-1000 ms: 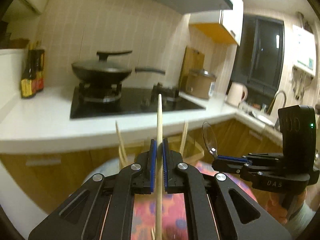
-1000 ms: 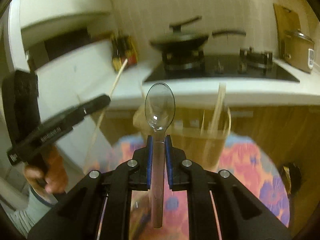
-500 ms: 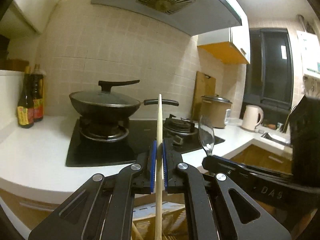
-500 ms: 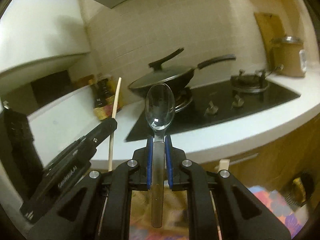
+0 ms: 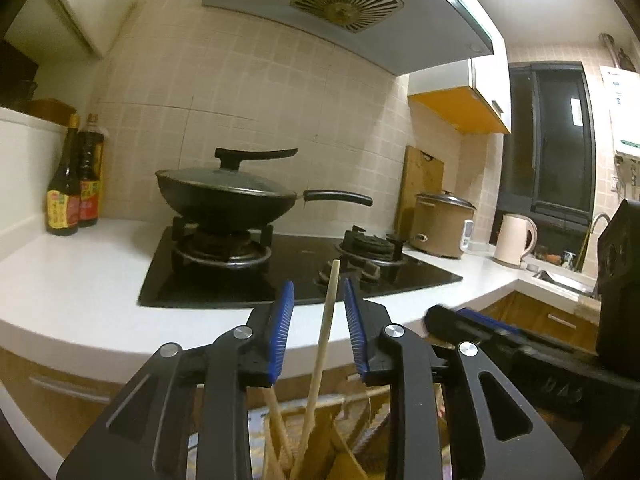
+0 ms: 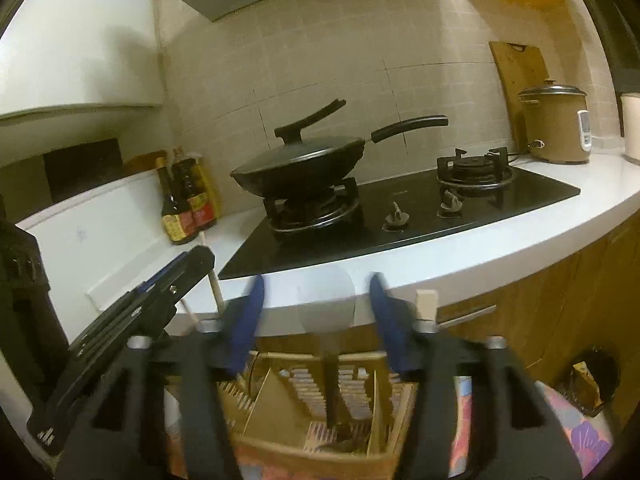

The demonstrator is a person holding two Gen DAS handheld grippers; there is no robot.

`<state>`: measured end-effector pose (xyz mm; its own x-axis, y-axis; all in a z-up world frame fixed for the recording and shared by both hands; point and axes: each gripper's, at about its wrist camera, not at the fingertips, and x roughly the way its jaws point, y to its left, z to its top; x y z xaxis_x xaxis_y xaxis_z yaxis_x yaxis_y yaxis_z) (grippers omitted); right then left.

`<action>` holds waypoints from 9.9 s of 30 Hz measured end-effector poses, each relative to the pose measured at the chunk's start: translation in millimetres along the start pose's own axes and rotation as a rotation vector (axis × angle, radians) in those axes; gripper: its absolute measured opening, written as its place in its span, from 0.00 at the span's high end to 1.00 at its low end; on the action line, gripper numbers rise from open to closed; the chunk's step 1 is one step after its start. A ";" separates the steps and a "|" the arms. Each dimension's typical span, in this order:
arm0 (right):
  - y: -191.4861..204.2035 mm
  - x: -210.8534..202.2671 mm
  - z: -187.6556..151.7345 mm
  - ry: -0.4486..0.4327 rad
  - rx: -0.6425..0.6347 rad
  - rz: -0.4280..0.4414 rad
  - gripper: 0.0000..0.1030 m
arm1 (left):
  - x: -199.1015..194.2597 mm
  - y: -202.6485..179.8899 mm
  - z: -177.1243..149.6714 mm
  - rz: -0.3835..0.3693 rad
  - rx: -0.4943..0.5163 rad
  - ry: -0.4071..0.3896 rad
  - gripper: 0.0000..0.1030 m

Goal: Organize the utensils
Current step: 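Lower the spoon and chopstick into the tan basket and open both tools, then move both open tools back down to the utensils on the table, then grasp a clear spoon with the right tool while the left tool grasps chopsticks, then carry the spoon and chopsticks over the tan basket and open both tools, then move both open tools back down to the remaining utensils, then grasp the last clear spoon with the left tool while the right tool grasps a chopstick, then lift the spoon and chopstick over the tan basket with both tools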

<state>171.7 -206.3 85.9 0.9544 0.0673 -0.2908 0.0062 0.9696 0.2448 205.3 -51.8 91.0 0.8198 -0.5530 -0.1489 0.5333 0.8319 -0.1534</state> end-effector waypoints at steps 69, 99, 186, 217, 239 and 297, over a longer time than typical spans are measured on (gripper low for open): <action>9.2 -95.4 -203.5 0.746 -0.021 0.013 0.96 | -129.2 -20.7 -186.7 0.055 0.224 0.829 0.83; 7.8 -95.3 -192.6 0.761 -0.017 0.032 0.55 | -88.6 -47.8 -183.0 0.001 0.276 0.947 0.72; -11.5 -110.0 -163.3 0.431 0.014 0.036 0.61 | -140.4 -40.0 -170.2 -0.132 0.074 0.692 0.59; 72.8 -80.0 -223.6 0.734 -0.274 -0.027 0.85 | -153.1 -9.5 -183.4 0.061 -0.022 0.784 0.90; -50.3 -109.1 -191.7 0.780 -0.187 -0.083 0.96 | -122.4 -40.8 -188.3 0.093 0.026 0.823 0.89; 21.4 -65.5 -4.4 0.311 -0.074 0.174 0.96 | -91.4 -5.3 22.5 -0.138 -0.051 0.207 0.90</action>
<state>108.0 -188.9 106.2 0.8029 0.2905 -0.5206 -0.1811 0.9508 0.2514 132.2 -4.5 127.4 0.6772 -0.6629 -0.3193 0.6214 0.7476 -0.2344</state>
